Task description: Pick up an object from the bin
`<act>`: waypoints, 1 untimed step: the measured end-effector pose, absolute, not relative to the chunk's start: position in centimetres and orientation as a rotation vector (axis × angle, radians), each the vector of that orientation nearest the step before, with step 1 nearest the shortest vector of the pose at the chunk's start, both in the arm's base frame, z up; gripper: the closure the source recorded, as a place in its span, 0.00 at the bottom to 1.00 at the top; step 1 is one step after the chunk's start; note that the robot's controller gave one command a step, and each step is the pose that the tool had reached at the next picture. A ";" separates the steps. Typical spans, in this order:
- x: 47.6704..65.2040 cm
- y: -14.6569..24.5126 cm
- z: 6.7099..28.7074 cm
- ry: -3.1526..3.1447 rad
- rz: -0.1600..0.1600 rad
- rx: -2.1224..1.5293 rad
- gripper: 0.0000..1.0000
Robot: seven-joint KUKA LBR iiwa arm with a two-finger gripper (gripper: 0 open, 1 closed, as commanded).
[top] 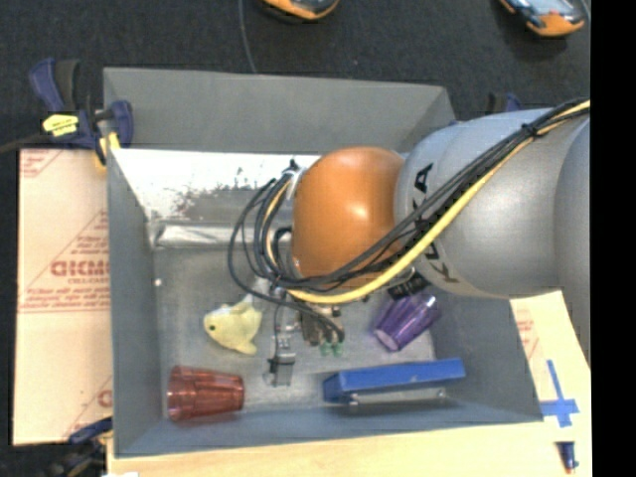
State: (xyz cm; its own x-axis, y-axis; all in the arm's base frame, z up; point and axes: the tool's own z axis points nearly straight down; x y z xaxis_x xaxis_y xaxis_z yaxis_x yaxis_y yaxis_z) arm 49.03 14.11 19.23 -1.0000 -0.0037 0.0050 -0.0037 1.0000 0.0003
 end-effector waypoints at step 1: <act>49.2 14.1 19.5 -3.143 -0.002 0.000 0.00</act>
Offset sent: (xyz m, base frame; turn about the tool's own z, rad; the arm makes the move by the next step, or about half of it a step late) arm 0.0044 0.0564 -0.1105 -0.1530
